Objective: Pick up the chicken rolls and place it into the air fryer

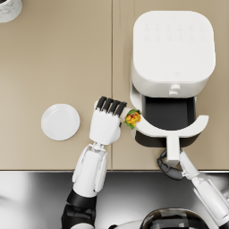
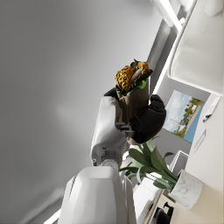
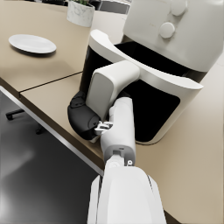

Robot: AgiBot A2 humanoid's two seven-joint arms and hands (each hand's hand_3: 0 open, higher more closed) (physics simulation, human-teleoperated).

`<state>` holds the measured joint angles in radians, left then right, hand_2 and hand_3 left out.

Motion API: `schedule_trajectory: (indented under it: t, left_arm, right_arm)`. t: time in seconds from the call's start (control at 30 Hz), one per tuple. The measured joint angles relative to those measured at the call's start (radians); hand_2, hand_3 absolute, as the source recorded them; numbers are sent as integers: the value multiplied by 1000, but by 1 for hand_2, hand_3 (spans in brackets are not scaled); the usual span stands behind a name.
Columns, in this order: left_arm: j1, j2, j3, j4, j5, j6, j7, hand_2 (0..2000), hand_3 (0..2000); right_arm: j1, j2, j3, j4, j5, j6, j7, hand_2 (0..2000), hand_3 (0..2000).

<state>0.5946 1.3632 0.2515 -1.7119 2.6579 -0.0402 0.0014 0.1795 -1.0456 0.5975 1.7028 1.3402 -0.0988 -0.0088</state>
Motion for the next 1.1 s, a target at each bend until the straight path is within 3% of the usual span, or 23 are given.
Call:
schedule_trajectory:
  t: [0.17, 0.4, 0.57, 0.6, 0.63, 0.77, 1.0, 1.1]
  left_arm:
    - [49, 45, 65, -2, -17, 0, 0, 2000, 2000]
    - [104, 105, 165, 20, -20, 0, 1, 2000, 2000]
    - [143, 155, 268, 68, -21, 0, 0, 2000, 2000]
    - [150, 164, 284, 82, -21, 0, 0, 639, 1673]
    - [156, 173, 299, 94, -20, 11, 0, 0, 1347]
    - [146, 177, 317, 116, -20, 13, -2, 0, 40]
    - [29, 104, 202, 1, -20, 35, -1, 0, 0]
    - [-23, 74, 95, -49, -20, 38, -1, 0, 0]
  right_arm:
    - [34, 200, 142, 103, -2, 4, 7, 2000, 2000]
    - [-5, 321, 207, 219, -3, 29, 9, 2000, 2000]
    - [-4, 356, 229, 253, -5, 135, 18, 2000, 2000]
    - [-6, 360, 232, 259, -5, 131, 17, 2000, 2000]
    - [-6, 362, 233, 259, -6, 136, 16, 2000, 2000]
    - [-4, 368, 234, 264, -6, 147, 9, 2000, 2000]
    - [7, 361, 236, 251, -6, 144, 11, 2000, 2000]
    - [52, 309, 217, 179, -8, 165, 13, 2000, 2000]
